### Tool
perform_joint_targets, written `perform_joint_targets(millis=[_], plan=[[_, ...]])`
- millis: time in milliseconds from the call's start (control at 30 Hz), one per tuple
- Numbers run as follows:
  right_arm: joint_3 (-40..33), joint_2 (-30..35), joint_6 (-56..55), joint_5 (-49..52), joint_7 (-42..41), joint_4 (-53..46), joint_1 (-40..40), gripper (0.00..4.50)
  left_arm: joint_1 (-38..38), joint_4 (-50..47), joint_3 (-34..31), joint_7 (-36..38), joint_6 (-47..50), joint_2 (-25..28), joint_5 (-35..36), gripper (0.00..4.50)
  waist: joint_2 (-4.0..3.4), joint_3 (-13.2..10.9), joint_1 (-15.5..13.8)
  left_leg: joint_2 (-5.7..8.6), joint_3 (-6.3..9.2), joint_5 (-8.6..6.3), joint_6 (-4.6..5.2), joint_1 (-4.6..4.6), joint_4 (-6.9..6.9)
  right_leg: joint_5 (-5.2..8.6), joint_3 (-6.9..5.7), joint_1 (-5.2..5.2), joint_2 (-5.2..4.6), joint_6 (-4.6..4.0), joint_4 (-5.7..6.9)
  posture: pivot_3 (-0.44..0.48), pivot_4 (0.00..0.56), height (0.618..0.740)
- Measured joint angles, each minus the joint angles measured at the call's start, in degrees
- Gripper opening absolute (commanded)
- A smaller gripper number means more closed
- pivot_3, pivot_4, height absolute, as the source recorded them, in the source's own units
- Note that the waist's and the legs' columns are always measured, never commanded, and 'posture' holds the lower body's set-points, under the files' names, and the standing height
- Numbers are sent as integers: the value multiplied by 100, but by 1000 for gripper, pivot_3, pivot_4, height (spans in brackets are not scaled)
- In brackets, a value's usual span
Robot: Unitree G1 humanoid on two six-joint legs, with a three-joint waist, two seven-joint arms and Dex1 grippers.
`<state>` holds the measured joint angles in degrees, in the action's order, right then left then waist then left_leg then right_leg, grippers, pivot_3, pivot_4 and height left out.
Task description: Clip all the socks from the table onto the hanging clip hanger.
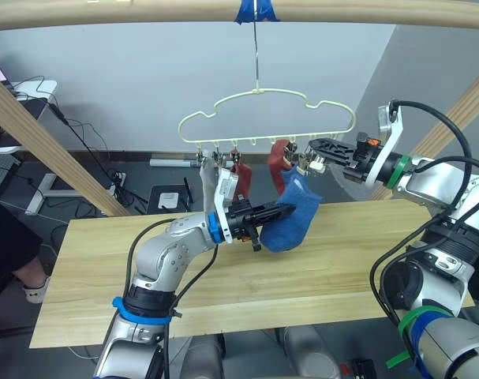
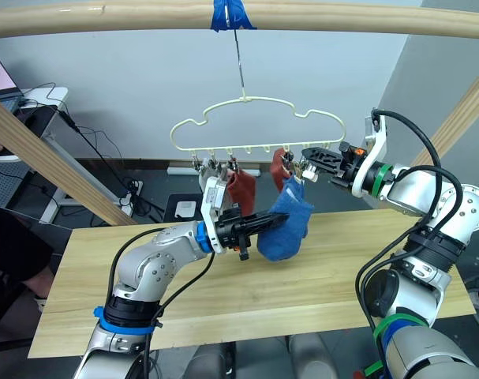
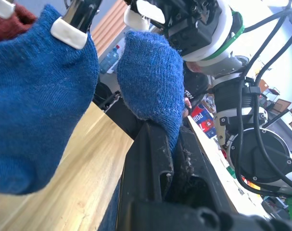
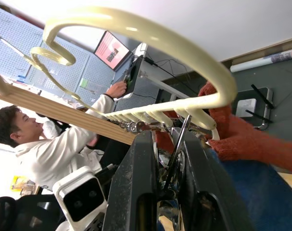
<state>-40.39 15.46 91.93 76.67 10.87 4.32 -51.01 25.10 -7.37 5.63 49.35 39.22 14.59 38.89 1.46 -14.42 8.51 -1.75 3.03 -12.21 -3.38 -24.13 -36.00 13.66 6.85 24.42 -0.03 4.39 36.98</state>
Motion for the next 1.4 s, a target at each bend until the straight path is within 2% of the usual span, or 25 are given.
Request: perform_joint_targets(millis=[233, 633, 900, 1367, 1400], plan=[[502, 142, -449, 1203, 799, 1, 314, 236, 346, 527, 121, 59, -249, -192, -221, 12, 0, 0, 33, 0, -1, 0, 0, -2, 1, 5, 1, 0, 0, 8, -1, -177, 238, 740], [1985, 1113, -1983, 3056, 1548, -161, 895, 236, 726, 984, 144, 189, -492, -380, -415, 12, 1, 0, 98, 1, -2, 0, 0, -3, 1, 6, 3, 0, 0, 10, -3, -184, 246, 740], [2573, 1482, -2605, 3388, 1550, -344, 1057, 236, 912, 1143, 125, 261, -621, -551, -498, 12, 3, -2, 94, 1, -2, 0, 0, -3, 0, 6, 4, 0, 0, 11, -3, -180, 247, 740], [3007, 1844, -2978, 3442, 1317, -407, 1129, 236, 920, 1142, 100, 390, -620, -585, -494, 12, 4, -3, 86, 1, -1, 0, 0, -4, -1, 7, 4, 0, 0, 12, -3, -179, 248, 740], [3033, 1856, -3006, 3442, 1301, -407, 1129, 586, 922, 1142, 100, 393, -620, -585, -495, 1, 4, -3, 86, 1, -1, 0, 0, -3, -1, 7, 4, 0, 0, 12, -3, -179, 248, 740]])
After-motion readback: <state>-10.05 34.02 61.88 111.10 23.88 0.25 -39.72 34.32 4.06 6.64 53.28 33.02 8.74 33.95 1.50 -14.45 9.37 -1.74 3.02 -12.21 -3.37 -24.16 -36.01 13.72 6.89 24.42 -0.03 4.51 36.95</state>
